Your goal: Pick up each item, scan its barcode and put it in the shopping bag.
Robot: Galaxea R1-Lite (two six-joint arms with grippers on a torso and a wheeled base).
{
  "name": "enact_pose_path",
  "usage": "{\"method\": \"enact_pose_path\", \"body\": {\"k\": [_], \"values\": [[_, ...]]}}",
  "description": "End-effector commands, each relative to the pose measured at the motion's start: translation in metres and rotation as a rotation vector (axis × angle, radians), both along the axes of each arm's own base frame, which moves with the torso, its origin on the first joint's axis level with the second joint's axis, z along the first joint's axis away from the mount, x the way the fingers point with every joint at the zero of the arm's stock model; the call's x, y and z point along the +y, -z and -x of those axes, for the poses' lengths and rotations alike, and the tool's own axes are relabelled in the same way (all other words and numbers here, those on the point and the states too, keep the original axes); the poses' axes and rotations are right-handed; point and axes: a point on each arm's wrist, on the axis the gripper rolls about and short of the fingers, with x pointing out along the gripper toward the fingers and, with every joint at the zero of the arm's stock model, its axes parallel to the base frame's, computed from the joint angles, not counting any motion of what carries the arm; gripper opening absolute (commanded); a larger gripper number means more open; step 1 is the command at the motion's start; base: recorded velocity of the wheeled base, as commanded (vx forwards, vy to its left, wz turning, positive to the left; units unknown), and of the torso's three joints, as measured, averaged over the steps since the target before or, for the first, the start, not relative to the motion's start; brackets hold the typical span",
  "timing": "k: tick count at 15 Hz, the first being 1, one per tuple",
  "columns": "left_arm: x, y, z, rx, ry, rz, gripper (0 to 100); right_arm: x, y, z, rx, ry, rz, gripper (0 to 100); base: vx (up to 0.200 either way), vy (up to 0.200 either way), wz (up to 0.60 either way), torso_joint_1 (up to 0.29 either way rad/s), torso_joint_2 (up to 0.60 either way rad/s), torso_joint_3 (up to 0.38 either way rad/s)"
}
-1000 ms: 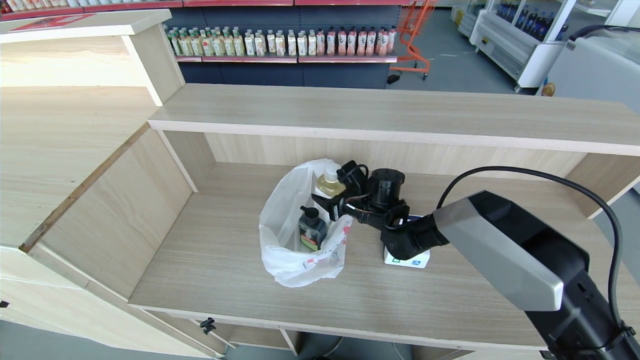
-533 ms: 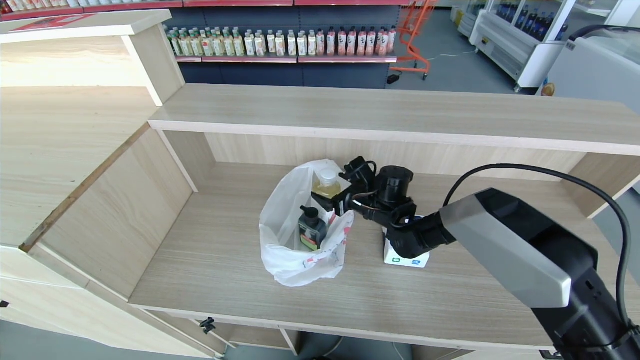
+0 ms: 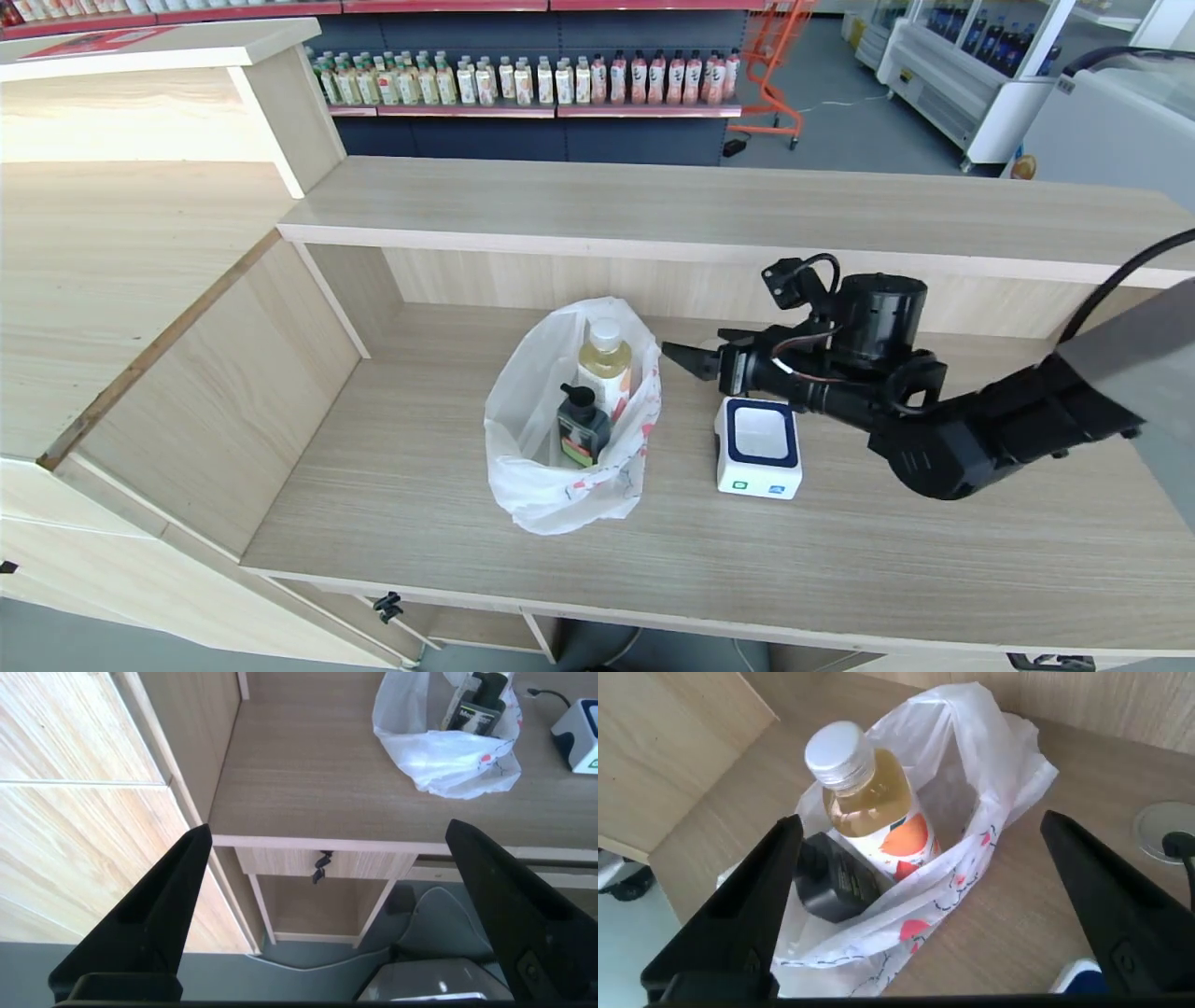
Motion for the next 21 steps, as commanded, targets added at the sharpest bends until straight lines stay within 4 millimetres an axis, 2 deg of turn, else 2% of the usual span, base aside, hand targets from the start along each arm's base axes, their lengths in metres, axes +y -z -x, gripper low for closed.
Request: {"method": "enact_pose_path", "body": {"k": [1,2,4,5,7,9,11,14,19,20,21], "values": [[0.0,0.0,0.0,0.001,0.0,-0.001,100,-0.075,-0.054,0.108,-0.028,0.111,-0.044,100,0.0,0.0,0.0,0.0,0.0,0.0],[0.0,0.0,0.0,0.001,0.0,0.001,100,-0.101,-0.05,0.151,-0.045,0.199,-0.02,100,0.0,0.0,0.0,0.0,0.0,0.0],[0.0,0.0,0.0,0.0,0.0,-0.001,100,-0.133,-0.027,0.214,-0.034,0.326,0.062,100,0.0,0.0,0.0,0.0,0.0,0.0],[0.0,0.0,0.0,0.001,0.0,0.001,100,-0.143,-0.011,0.252,-0.013,0.378,0.073,100,0.0,0.0,0.0,0.0,0.0,0.0],[0.0,0.0,0.0,0.001,0.0,0.001,100,-0.149,0.012,0.297,-0.011,0.427,0.077,100,0.0,0.0,0.0,0.0,0.0,0.0],[0.0,0.0,0.0,0.001,0.0,0.001,100,-0.154,0.039,0.353,-0.084,0.483,0.064,100,0.0,0.0,0.0,0.0,0.0,0.0],[0.0,0.0,0.0,0.0,0.0,0.001,100,-0.155,0.068,0.378,-0.077,0.56,0.077,100,0.0,0.0,0.0,0.0,0.0,0.0],[0.0,0.0,0.0,0.001,0.0,-0.001,100,-0.158,0.067,0.384,-0.197,0.7,0.126,100,0.0,0.0,0.0,0.0,0.0,0.0],[0.0,0.0,0.0,0.0,0.0,0.001,100,-0.159,0.07,0.384,-0.142,0.743,0.052,100,0.0,0.0,0.0,0.0,0.0,0.0],[0.0,0.0,0.0,0.001,0.0,0.001,100,-0.159,0.071,0.384,-0.129,0.753,0.059,0,0.0,0.0,0.0,0.0,0.0,0.0],[0.0,0.0,0.0,0.0,0.0,0.001,100,-0.159,0.071,0.384,-0.135,0.749,0.077,0,0.0,0.0,0.0,0.0,0.0,0.0]]}}
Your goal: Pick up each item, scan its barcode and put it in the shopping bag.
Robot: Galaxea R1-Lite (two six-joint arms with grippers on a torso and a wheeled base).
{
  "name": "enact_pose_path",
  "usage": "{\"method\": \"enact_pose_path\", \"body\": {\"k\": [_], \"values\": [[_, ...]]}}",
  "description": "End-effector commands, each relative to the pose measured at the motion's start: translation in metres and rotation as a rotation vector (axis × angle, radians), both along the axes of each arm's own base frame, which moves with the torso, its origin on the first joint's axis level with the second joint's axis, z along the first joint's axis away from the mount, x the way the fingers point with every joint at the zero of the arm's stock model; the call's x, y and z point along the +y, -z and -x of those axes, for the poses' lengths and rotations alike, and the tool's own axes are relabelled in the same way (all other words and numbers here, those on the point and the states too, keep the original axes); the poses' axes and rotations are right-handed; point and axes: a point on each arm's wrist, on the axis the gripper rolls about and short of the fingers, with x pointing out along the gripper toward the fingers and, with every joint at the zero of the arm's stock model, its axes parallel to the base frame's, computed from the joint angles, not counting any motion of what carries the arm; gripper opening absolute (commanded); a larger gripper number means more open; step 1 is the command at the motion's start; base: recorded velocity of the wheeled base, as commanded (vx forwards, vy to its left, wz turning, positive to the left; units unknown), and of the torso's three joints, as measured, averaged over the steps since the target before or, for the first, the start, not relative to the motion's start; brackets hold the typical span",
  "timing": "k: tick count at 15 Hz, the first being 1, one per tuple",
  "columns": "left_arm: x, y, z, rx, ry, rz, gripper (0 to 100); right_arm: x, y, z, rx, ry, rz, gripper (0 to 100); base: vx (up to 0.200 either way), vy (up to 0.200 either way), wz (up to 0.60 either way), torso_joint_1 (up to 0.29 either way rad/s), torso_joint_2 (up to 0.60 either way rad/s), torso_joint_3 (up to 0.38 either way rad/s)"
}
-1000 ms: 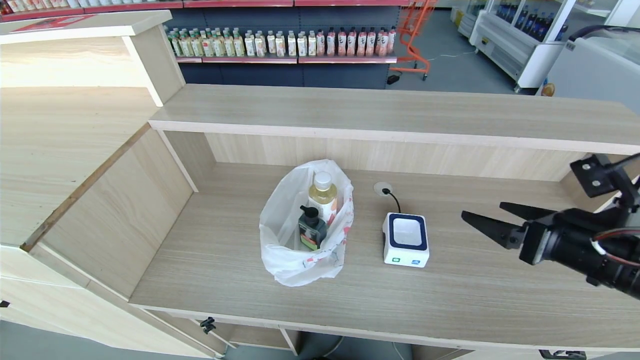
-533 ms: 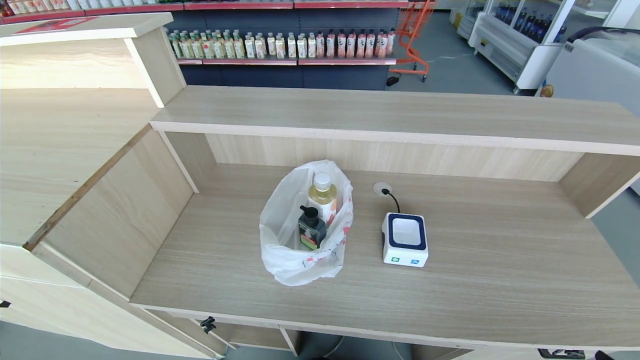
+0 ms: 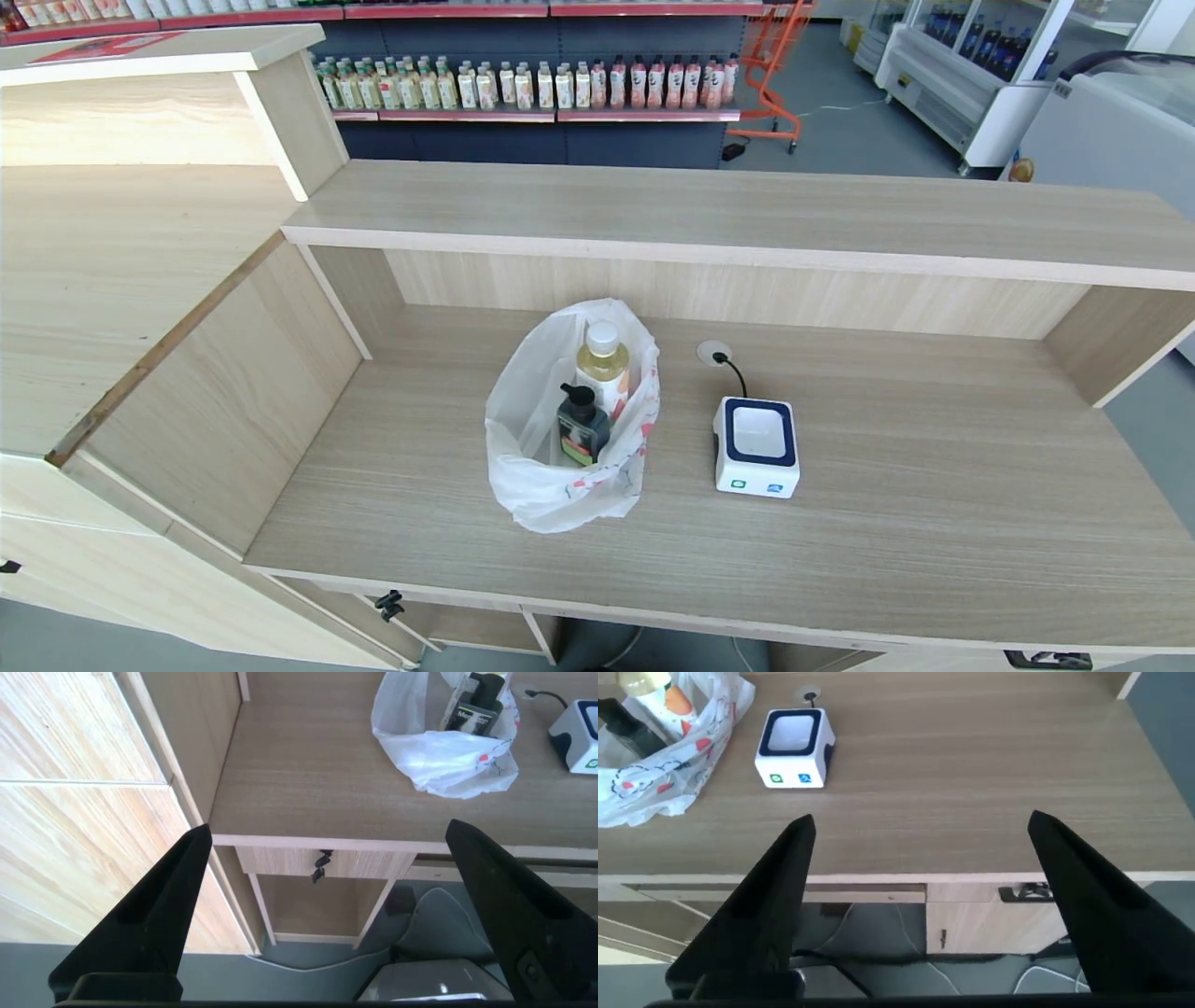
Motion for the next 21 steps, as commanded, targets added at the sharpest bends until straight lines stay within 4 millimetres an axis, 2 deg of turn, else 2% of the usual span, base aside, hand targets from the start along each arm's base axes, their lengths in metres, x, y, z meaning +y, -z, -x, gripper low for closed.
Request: {"method": "enact_pose_path", "body": {"k": [1,11,18,21], "values": [[0.0,0.0,-0.0001,0.002,0.0,-0.001,100,0.0003,0.0005,0.0006,-0.005,-0.011,0.044,0,0.0,0.0,0.0,0.0,0.0,0.0],[0.0,0.0,-0.0002,0.003,-0.002,0.001,100,0.0005,0.0005,0.0006,-0.005,-0.019,0.047,0,0.0,0.0,0.0,0.0,0.0,0.0],[0.0,0.0,-0.0001,0.002,0.0,-0.001,100,0.0005,0.0005,0.0006,-0.005,-0.019,0.047,0,0.0,-0.2,0.0,0.004,0.0,0.0],[0.0,0.0,-0.0001,0.002,0.0,-0.001,100,0.0005,0.0005,0.0006,-0.005,-0.019,0.047,0,0.0,0.0,0.0,0.0,0.0,0.0]]}}
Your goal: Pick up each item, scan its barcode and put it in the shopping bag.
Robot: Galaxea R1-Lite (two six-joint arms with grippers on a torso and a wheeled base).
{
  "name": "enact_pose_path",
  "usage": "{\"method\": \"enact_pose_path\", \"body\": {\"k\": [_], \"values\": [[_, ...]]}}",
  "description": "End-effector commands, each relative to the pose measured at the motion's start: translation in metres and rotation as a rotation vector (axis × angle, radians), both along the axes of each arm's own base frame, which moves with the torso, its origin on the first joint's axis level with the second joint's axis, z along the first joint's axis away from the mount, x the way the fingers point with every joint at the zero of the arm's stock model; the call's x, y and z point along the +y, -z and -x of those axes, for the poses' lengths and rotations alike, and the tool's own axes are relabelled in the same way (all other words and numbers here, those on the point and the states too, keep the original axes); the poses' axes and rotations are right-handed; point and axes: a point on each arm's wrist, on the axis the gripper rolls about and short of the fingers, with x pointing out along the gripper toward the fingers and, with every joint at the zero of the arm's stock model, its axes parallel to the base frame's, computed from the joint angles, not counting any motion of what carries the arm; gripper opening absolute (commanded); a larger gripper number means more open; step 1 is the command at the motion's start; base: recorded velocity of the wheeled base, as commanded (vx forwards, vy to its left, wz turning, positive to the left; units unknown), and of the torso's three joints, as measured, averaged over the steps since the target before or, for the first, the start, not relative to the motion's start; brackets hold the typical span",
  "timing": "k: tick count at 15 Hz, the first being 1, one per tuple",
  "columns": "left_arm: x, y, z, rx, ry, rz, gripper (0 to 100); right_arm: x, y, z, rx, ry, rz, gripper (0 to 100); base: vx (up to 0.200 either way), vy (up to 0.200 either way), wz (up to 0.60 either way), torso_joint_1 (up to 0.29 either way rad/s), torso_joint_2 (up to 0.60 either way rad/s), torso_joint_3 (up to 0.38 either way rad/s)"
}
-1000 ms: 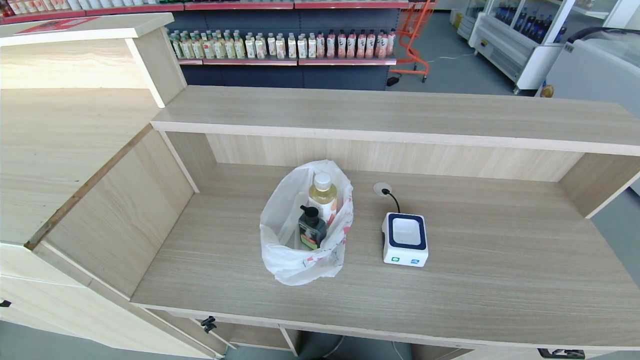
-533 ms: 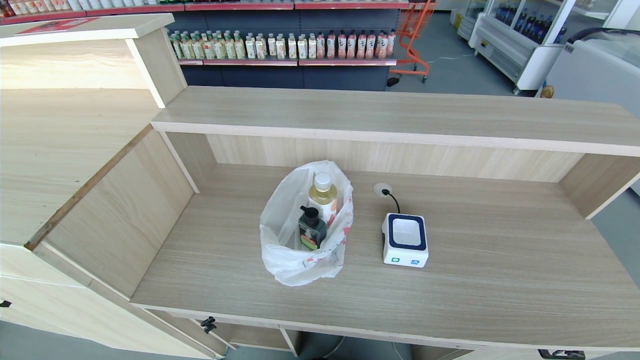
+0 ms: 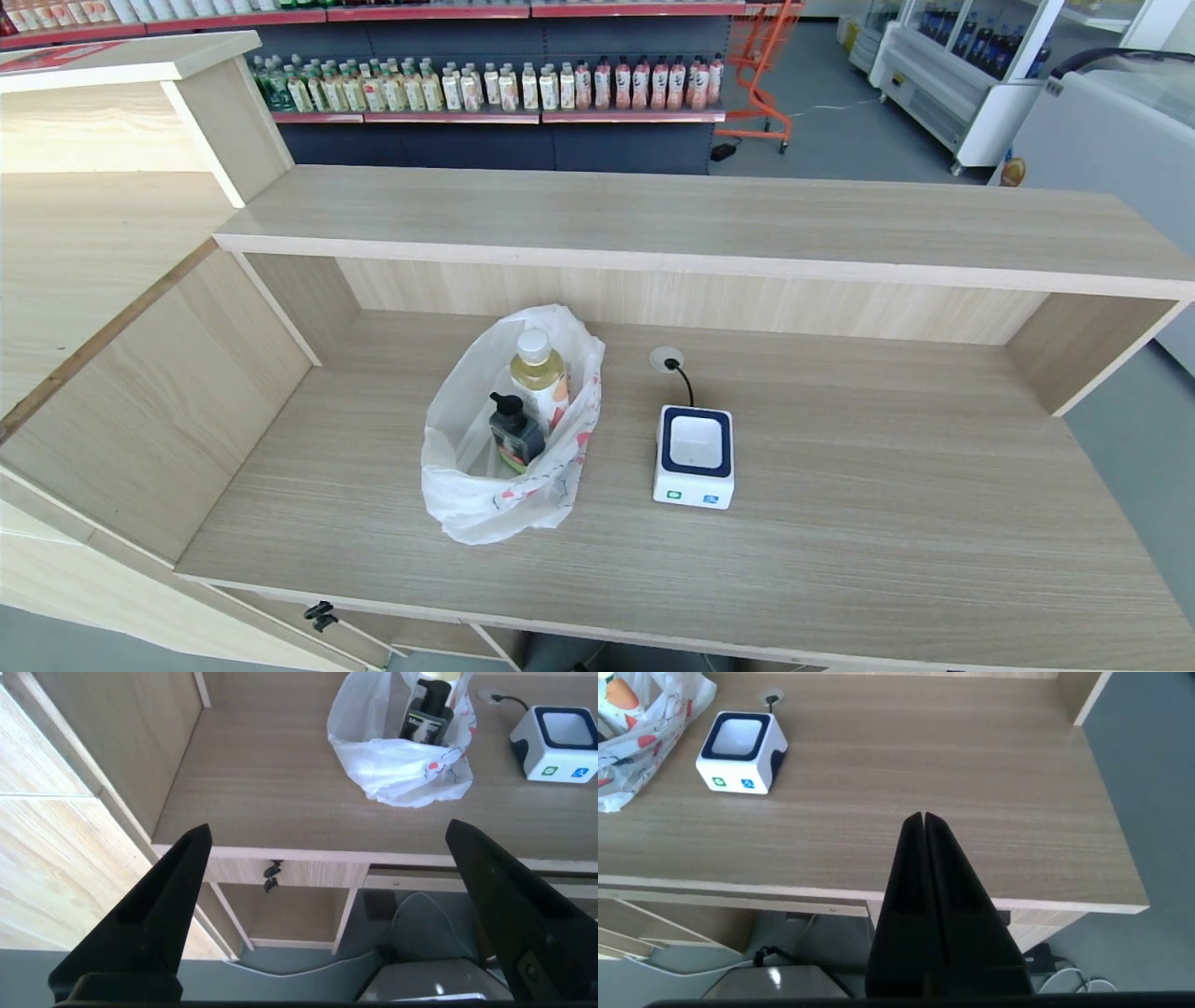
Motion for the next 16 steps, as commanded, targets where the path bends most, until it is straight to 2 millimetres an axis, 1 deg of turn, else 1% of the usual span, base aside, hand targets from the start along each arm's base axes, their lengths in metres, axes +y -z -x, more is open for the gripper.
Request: {"method": "enact_pose_path", "body": {"k": [1,2,3,16], "values": [[0.0,0.0001,0.0,0.0,0.001,0.0,100,0.0,-0.0002,-0.0003,0.004,0.0,0.001,0,0.0,0.0,0.0,0.0,0.0,0.0],[0.0,0.0001,0.0,0.0,0.001,-0.001,100,0.0,-0.0002,-0.0003,0.004,0.0,0.001,0,0.0,0.0,0.0,0.0,0.0,0.0],[0.0,0.0001,0.0,0.0,0.001,-0.001,100,0.0,-0.0002,-0.0003,0.004,0.0,0.001,0,0.2,0.0,0.0,-0.002,0.0,-0.002],[0.0,0.0001,0.0,0.0,0.001,0.0,100,0.0,-0.0002,-0.0003,0.004,0.0,0.004,0,0.0,0.0,0.0,0.0,0.0,0.0]]}}
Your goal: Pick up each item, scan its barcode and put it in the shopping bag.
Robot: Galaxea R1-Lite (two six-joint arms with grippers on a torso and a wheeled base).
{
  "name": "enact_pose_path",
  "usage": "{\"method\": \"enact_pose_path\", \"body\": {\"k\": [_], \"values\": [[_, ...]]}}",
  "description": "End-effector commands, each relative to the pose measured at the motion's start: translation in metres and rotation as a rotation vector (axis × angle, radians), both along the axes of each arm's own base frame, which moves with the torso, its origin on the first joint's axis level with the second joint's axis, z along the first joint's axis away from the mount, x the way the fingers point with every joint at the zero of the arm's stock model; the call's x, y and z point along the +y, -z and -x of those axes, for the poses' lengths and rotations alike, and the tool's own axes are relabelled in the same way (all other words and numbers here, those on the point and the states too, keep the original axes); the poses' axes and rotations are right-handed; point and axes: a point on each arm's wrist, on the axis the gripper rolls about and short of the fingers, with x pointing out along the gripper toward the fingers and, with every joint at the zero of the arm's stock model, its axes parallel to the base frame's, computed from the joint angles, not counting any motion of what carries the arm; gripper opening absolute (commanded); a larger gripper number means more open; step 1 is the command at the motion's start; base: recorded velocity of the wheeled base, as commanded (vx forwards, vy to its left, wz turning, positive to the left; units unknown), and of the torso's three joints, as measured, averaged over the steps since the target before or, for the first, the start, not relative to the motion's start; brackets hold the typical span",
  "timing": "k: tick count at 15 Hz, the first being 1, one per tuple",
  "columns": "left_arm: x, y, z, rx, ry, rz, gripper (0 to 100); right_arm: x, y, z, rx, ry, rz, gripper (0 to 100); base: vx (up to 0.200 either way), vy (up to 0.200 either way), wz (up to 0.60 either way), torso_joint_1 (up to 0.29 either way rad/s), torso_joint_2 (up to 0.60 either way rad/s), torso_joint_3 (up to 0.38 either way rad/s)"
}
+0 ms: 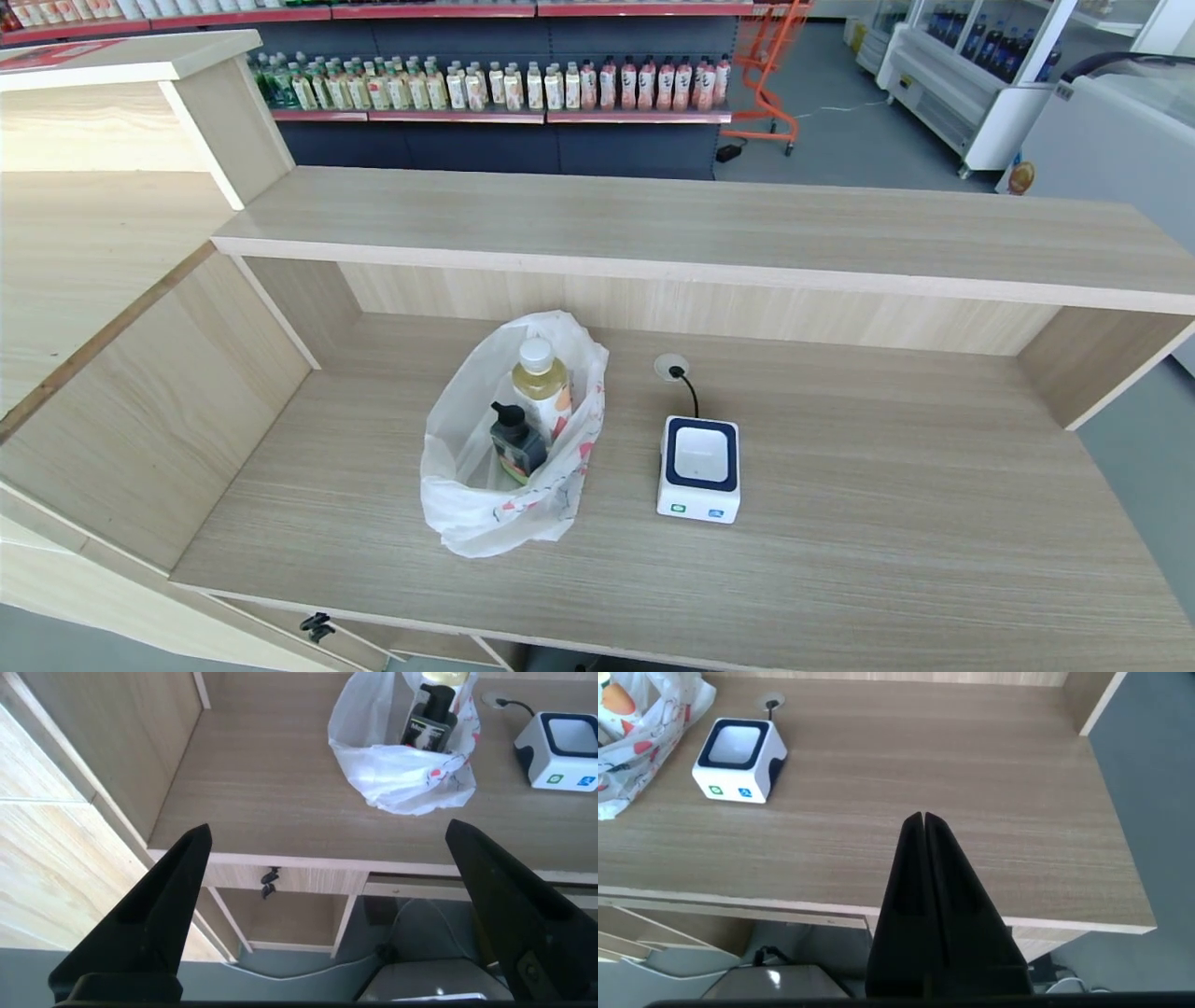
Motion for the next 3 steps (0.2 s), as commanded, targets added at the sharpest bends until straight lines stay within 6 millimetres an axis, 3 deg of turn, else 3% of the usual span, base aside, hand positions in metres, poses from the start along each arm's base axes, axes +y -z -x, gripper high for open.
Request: {"method": "enact_pose_path", "body": {"k": [1,3], "values": [[0.0,-0.0001,0.0,-0.001,0.0,0.0,100,0.0,-0.0001,-0.0002,0.003,0.001,0.003,0,0.0,0.0,0.0,0.0,0.0,0.0],[0.0,-0.0001,0.0,-0.001,0.0,0.0,100,0.0,-0.0001,-0.0002,0.003,0.001,0.004,0,0.0,0.0,0.0,0.0,0.0,0.0]]}}
